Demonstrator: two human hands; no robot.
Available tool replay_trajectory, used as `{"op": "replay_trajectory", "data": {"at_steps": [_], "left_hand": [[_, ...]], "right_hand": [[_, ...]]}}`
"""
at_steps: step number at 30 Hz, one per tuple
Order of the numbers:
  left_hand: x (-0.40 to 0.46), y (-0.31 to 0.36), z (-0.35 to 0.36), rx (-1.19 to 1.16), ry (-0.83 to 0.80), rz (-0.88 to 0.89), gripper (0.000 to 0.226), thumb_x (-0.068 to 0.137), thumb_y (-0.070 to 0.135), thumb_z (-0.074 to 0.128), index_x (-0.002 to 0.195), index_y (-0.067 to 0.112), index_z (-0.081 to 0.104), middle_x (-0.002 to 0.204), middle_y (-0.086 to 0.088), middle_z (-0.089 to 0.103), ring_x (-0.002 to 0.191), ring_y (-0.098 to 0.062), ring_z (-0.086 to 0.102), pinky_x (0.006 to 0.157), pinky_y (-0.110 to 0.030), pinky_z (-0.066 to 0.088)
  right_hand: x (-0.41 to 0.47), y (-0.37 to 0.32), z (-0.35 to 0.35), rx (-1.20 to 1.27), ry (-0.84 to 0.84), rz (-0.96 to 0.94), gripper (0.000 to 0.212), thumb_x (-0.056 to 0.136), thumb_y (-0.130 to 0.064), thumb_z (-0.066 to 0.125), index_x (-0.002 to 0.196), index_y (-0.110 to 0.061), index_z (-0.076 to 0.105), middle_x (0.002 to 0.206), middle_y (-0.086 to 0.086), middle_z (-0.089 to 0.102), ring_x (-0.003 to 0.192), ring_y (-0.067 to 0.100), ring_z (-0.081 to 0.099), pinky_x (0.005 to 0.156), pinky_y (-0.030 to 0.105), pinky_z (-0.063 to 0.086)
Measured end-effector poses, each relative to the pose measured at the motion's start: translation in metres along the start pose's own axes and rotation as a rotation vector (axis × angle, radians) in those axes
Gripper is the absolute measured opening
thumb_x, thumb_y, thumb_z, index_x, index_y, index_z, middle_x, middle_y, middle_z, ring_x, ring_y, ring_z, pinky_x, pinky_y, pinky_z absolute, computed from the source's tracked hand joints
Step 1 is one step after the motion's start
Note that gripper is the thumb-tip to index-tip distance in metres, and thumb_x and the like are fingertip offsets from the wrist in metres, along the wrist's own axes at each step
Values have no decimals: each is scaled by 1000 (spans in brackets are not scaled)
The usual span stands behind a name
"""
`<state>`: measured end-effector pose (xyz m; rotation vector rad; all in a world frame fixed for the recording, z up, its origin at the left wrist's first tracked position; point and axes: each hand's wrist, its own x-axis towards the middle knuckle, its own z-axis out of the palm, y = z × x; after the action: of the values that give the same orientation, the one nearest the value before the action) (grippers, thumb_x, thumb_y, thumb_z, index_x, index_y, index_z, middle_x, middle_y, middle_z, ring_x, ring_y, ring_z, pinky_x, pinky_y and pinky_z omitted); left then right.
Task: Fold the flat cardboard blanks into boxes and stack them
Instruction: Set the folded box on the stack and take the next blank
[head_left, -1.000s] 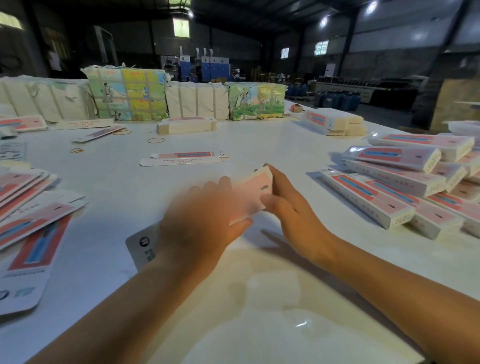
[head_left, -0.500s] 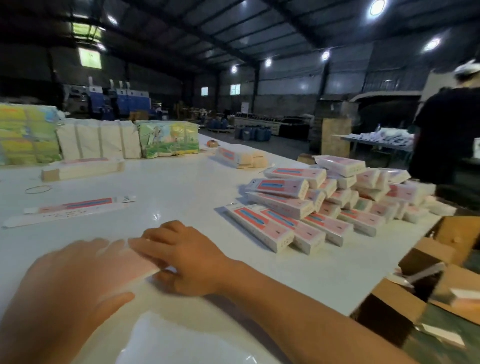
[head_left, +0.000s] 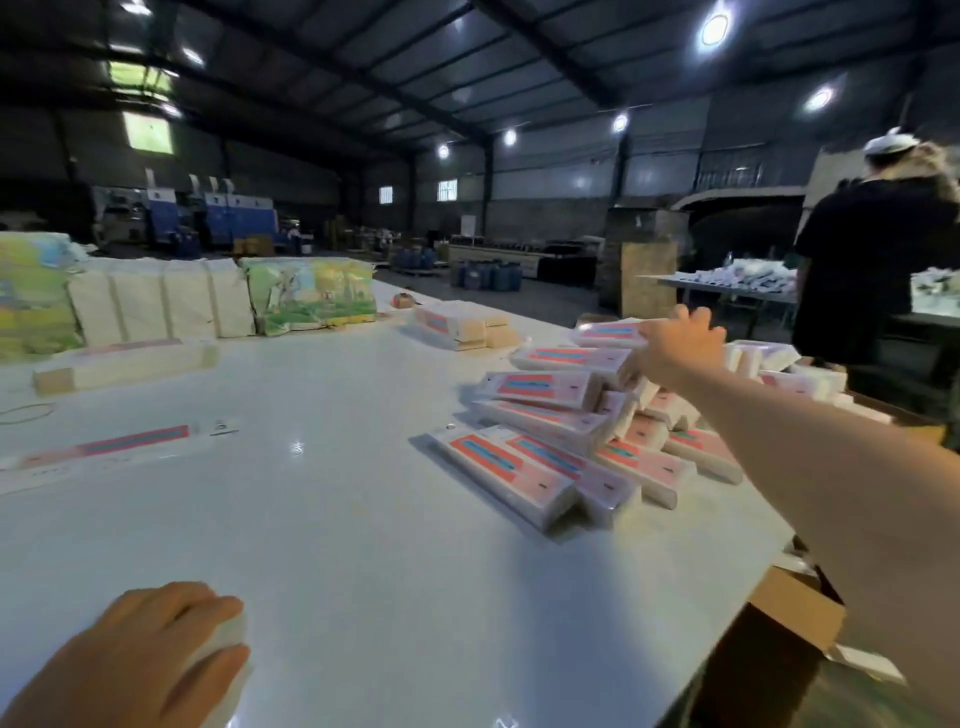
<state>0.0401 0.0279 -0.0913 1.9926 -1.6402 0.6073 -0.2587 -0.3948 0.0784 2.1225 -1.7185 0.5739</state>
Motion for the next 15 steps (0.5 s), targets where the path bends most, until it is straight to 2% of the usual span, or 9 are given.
{"op": "replay_trajectory", "data": {"at_steps": [1,3,6,7,9,12,15], "left_hand": [[2,2,-2,9,21,5,47,88,64,29,102,25,51,99,13,47,76,-14,43,55,-38,46],[5,11,-9,4,42,-14,37,79,56,41,102,27,51,97,13,47,77,-12,43,53,-39,48],[7,31,-27,17,-17,-66,30,71,46,42,91,31,60,91,14,53,79,-10,48,54,-34,48],[6,37,-33,31,-39,-76,30,72,45,41,86,32,65,87,16,57,80,-10,51,55,-33,49],[6,47,-40,37,-111,-148,45,73,50,33,90,29,69,92,16,61,89,-5,50,68,-31,50],[4,53,-44,-20,-205,-288,63,70,59,16,106,35,62,107,24,52,106,-2,44,86,-21,38],[3,55,-45,-9,-200,-275,57,78,53,22,110,29,63,113,17,55,110,-7,45,92,-22,36]], "right_hand": [[-3,6,9,-63,-42,-5,36,93,-33,47,128,-29,55,132,12,44,122,34,35,97,44,34],[-8,6,14,-82,-20,-33,35,91,-31,48,125,-28,58,133,12,44,125,33,33,99,44,35],[-15,-31,-15,149,105,-128,41,89,-17,50,129,-21,55,142,13,36,132,33,25,105,50,26],[-21,-52,-31,240,141,-197,41,90,-16,48,131,-20,54,143,12,39,132,33,27,105,50,26],[-47,-100,-65,442,167,-383,37,92,-17,46,127,-20,59,136,12,51,126,34,40,103,49,34],[-123,-165,-93,776,92,-696,28,92,-19,51,115,-19,67,121,6,65,113,27,55,98,41,43],[-214,-212,-76,806,-146,-961,28,92,-20,50,113,-21,68,118,1,66,109,24,57,94,36,45]]}}
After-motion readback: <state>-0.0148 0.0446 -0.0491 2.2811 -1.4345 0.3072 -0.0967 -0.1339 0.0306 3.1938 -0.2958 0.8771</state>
